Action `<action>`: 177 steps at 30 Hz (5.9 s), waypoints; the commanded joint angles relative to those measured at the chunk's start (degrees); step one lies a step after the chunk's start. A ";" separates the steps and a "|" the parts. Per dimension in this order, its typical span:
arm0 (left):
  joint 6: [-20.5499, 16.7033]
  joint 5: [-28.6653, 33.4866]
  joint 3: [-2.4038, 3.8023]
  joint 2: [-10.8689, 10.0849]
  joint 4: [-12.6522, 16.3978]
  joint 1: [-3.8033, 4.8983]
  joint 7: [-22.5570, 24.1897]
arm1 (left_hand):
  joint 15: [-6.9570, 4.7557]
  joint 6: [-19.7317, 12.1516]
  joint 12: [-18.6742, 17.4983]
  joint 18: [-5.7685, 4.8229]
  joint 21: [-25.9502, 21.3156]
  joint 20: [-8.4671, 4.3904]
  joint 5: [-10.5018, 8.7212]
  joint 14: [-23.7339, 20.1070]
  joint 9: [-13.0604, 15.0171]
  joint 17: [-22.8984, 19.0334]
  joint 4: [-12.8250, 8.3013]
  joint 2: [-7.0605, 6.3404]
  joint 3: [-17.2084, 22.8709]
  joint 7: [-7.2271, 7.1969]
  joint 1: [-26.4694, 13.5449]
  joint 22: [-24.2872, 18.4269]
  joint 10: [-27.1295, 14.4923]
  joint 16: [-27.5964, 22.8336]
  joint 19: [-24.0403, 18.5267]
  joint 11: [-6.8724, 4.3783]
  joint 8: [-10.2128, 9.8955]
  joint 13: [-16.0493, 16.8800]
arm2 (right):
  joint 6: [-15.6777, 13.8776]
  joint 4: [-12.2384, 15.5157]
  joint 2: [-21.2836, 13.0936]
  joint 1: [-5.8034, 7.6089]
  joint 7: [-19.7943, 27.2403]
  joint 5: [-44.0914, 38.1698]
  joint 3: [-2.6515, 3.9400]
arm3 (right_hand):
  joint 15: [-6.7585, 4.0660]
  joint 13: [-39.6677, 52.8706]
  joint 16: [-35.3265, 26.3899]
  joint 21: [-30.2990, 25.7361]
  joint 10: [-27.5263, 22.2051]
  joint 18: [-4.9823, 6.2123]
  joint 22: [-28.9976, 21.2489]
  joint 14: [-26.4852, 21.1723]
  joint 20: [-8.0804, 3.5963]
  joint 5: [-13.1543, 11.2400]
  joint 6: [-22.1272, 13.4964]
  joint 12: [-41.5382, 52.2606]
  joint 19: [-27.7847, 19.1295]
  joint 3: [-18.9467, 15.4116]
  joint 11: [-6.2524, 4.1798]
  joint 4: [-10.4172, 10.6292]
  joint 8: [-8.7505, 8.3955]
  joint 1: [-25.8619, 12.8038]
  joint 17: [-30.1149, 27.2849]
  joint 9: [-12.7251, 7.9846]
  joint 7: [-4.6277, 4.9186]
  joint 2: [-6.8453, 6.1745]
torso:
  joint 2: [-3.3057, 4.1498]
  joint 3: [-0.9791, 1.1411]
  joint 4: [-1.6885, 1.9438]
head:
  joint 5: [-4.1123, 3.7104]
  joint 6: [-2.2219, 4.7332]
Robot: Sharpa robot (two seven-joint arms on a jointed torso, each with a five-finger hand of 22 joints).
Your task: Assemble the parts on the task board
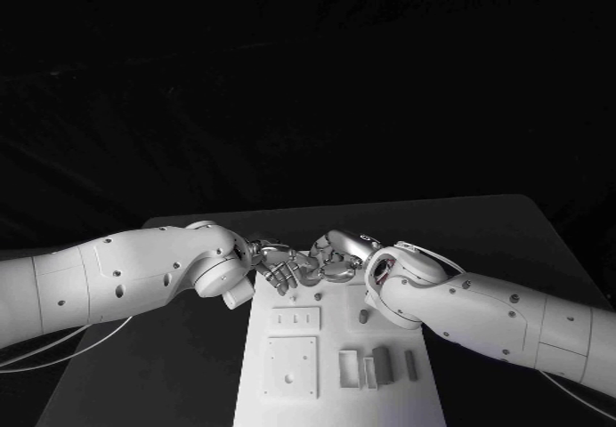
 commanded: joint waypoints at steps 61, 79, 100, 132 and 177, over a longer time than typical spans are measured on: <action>-2.77 0.28 0.01 0.34 0.52 0.02 0.63 | -0.76 3.97 -0.60 -0.14 0.16 -0.69 0.19 2.61 0.74 4.48 -2.51 5.53 16.28 -1.28 15.13 3.11 2.63 -1.90 0.73 -0.94 -0.10 4.02 | 3.63 -0.63 1.41 0.07 -1.12 -1.65 0.05 | -0.54 -0.13 0.36 0.18 0.07 0.76 0.99 0.33 -0.41 -0.01 0.93 0.37 0.36 -0.09 -0.54 0.51 0.49 -0.82 -0.12 0.26 0.12 -0.50 | 0.01 -0.06 0.02 | 0.17 -0.39; -5.80 3.20 0.01 0.29 0.36 0.02 1.67 | -1.15 4.96 -0.46 -0.43 0.38 -1.06 0.19 3.59 1.57 5.60 -2.42 5.41 17.29 -1.71 16.02 3.83 3.89 -1.83 1.09 -1.42 0.58 4.72 | 3.40 -1.25 1.60 0.07 -0.81 -1.62 0.04 | -0.56 -0.16 0.32 0.13 0.03 0.76 0.98 0.30 -0.43 -0.01 0.89 0.37 0.33 -0.09 -0.55 0.56 0.43 -0.92 -0.15 0.27 0.12 -0.65 | -0.01 0.02 -0.01 | 0.16 -0.37; -8.74 2.34 0.00 -0.55 -0.03 0.00 -0.78 | -2.61 8.08 1.14 -0.55 2.51 -2.72 14.21 5.58 6.02 8.09 -2.41 3.25 19.34 -3.27 12.40 7.79 7.20 1.64 3.64 -3.15 1.61 8.35 | 1.88 -1.15 -3.93 0.07 1.36 0.02 0.14 | 3.64 -0.43 -0.32 -1.44 -4.97 0.76 1.01 -3.25 0.97 -0.05 -11.59 0.24 -2.33 -2.09 4.01 0.05 -6.36 -1.12 -0.06 -2.60 4.85 -5.73 | -0.11 0.11 -0.12 | 0.73 -0.60; -10.45 -15.08 -0.07 0.14 1.70 -6.06 -7.44 | -5.49 13.72 11.65 -0.06 7.54 -5.51 23.98 7.57 13.94 8.98 -1.67 -0.96 19.00 -6.41 8.62 16.32 9.22 15.03 8.51 -6.44 3.90 15.97 | -0.78 -8.42 -8.59 4.78 2.76 11.20 6.10 | 3.47 -0.59 0.17 -1.17 -4.93 0.76 1.10 -3.20 1.02 -0.06 -10.88 1.14 -2.13 -2.69 3.82 -0.34 -5.59 -0.50 0.02 -2.29 4.65 -4.53 | -1.97 0.36 -0.18 | 0.82 -3.84; -13.03 -25.31 -0.07 3.16 -0.68 -11.01 -7.50 | -6.67 14.79 18.60 0.08 9.16 -6.69 24.54 7.35 17.74 5.30 -1.56 -0.86 19.42 -7.79 7.31 20.86 8.67 23.21 10.44 -7.78 7.47 18.24 | -0.03 -7.62 -9.05 4.90 2.53 11.22 6.13 | 3.42 -0.83 0.22 -1.17 -4.97 0.76 1.09 -3.28 1.05 -0.05 -10.87 1.28 -2.19 -3.05 3.77 -0.50 -5.44 -0.63 -0.04 -2.27 4.60 -4.60 | -2.05 0.27 -0.27 | -0.23 -6.33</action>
